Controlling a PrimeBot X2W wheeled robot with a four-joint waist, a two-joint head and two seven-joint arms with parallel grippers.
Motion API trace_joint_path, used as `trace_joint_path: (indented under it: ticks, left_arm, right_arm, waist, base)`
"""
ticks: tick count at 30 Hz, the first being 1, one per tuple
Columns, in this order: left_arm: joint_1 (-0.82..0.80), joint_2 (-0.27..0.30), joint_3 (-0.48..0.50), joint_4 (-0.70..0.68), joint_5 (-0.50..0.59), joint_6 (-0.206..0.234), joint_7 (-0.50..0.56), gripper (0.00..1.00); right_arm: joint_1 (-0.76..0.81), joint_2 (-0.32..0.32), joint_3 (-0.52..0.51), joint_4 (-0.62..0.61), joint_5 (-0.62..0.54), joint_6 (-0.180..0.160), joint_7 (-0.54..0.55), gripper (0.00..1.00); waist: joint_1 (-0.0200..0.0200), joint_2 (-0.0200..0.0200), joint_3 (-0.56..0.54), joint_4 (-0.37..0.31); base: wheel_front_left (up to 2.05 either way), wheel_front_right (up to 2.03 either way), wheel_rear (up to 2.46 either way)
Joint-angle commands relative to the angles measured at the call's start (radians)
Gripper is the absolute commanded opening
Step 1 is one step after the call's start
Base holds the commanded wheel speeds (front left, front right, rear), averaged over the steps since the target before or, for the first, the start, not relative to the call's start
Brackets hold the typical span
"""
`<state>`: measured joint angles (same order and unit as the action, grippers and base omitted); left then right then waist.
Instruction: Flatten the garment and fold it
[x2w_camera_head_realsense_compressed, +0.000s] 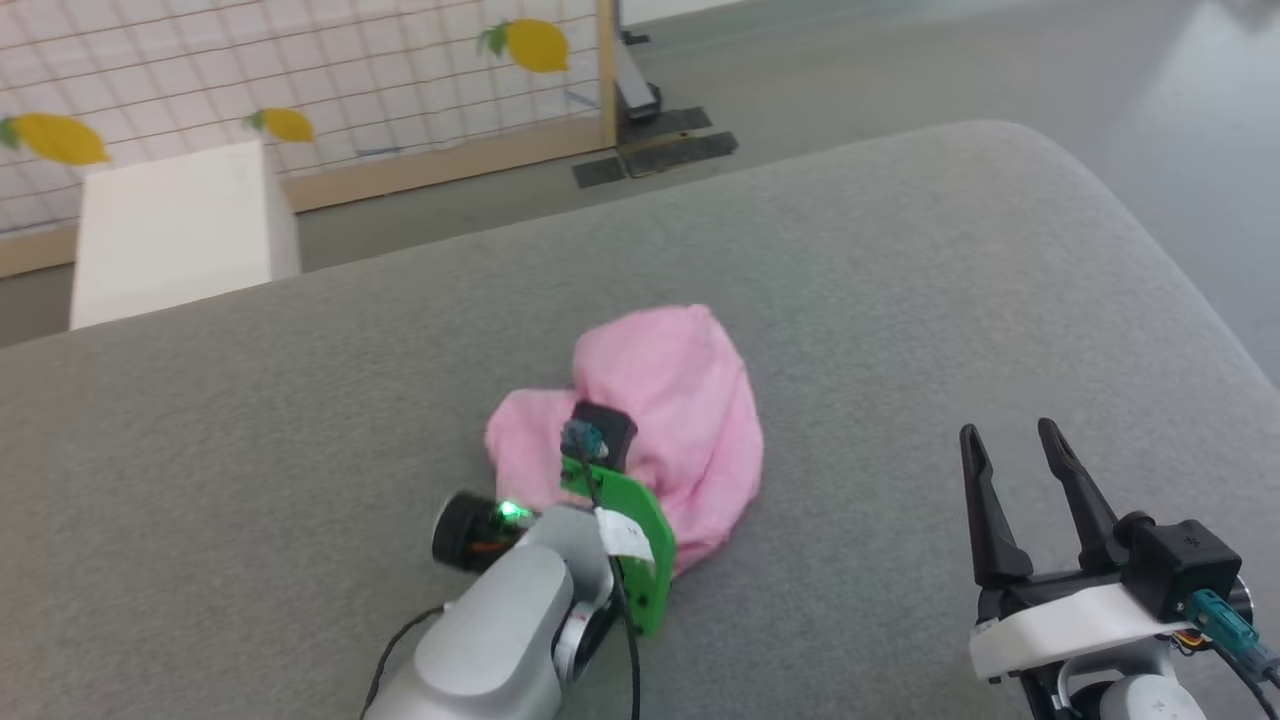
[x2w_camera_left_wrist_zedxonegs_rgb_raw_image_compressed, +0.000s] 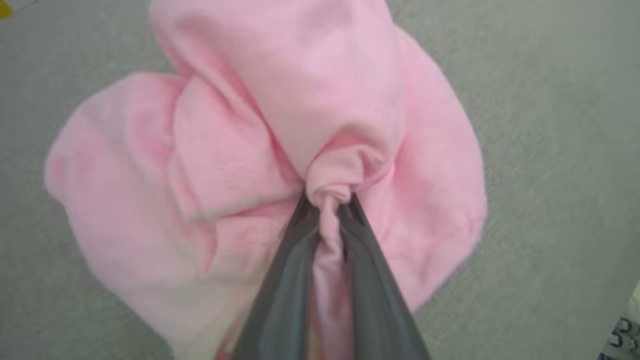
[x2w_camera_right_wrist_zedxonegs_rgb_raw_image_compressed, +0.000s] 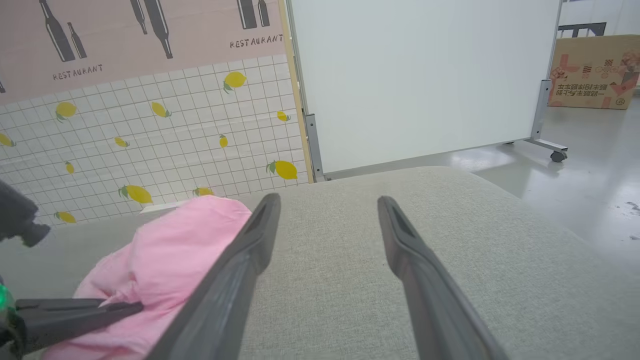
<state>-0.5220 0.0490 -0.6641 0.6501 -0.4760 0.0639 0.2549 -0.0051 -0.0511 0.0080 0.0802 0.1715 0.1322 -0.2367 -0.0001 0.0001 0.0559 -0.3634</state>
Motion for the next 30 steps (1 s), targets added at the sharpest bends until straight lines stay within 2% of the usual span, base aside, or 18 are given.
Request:
trace_joint_path:
  ticks: [1, 3, 5, 7, 10, 15, 20, 24, 30]
  left_arm:
    - [0.013, 0.002, -0.012, 0.024, -0.008, 0.005, 0.050, 0.00]
    - [0.011, 0.002, -0.032, 0.051, -0.016, 0.000, 0.127, 0.00]
    - [0.003, 0.002, -0.032, 0.052, -0.025, 0.005, 0.161, 0.00]
    - [-0.012, 0.002, -0.022, 0.031, -0.023, 0.023, 0.138, 1.00]
    - [-0.028, 0.006, 0.005, -0.020, -0.018, 0.041, 0.044, 1.00]
    - [-0.023, 0.021, 0.084, -0.156, -0.014, 0.063, -0.237, 1.00]
    - [0.040, 0.072, 0.143, -0.265, 0.001, 0.071, -0.461, 1.00]
    - [0.124, 0.120, 0.190, -0.336, 0.012, 0.070, -0.509, 1.00]
    - [0.283, 0.166, 0.275, -0.450, 0.054, 0.071, -0.516, 1.00]
  right_arm:
    - [-0.006, 0.001, 0.000, 0.002, 0.007, -0.002, -0.002, 1.00]
    - [-0.007, 0.001, -0.003, 0.004, 0.007, -0.002, -0.004, 1.00]
    - [-0.006, 0.001, -0.006, 0.004, 0.007, -0.002, -0.005, 1.00]
    - [-0.008, 0.001, -0.004, 0.005, 0.006, -0.002, -0.006, 1.00]
    - [-0.010, 0.001, -0.001, 0.004, 0.004, -0.002, -0.007, 1.00]
    - [-0.004, 0.001, -0.012, -0.007, -0.015, -0.002, -0.001, 1.00]
    - [0.004, 0.001, -0.015, -0.028, -0.035, -0.002, 0.018, 1.00]
    - [0.014, 0.001, -0.015, -0.046, -0.047, -0.002, 0.034, 1.00]
    - [0.034, 0.001, -0.013, -0.069, -0.057, -0.002, 0.057, 1.00]
  waist:
    - [0.0001, -0.0001, 0.039, -0.063]
    - [0.0001, -0.0001, 0.044, -0.060]
    - [0.0001, -0.0001, 0.047, -0.050]
    - [0.0001, -0.0001, 0.048, -0.035]
    - [0.0001, -0.0001, 0.043, -0.010]
    - [0.0001, -0.0001, 0.022, 0.059]
    - [0.0001, -0.0001, -0.005, 0.122]
    - [0.0001, -0.0001, -0.025, 0.165]
    - [0.0001, -0.0001, -0.046, 0.216]
  base:
    - [0.00, 0.00, 0.00]
    - [0.00, 0.00, 0.00]
    - [0.00, 0.00, 0.00]
    - [0.00, 0.00, 0.00]
    - [0.00, 0.00, 0.00]
    - [0.00, 0.00, 0.00]
    - [0.00, 0.00, 0.00]
    - [0.00, 0.00, 0.00]
    - [0.00, 0.00, 0.00]
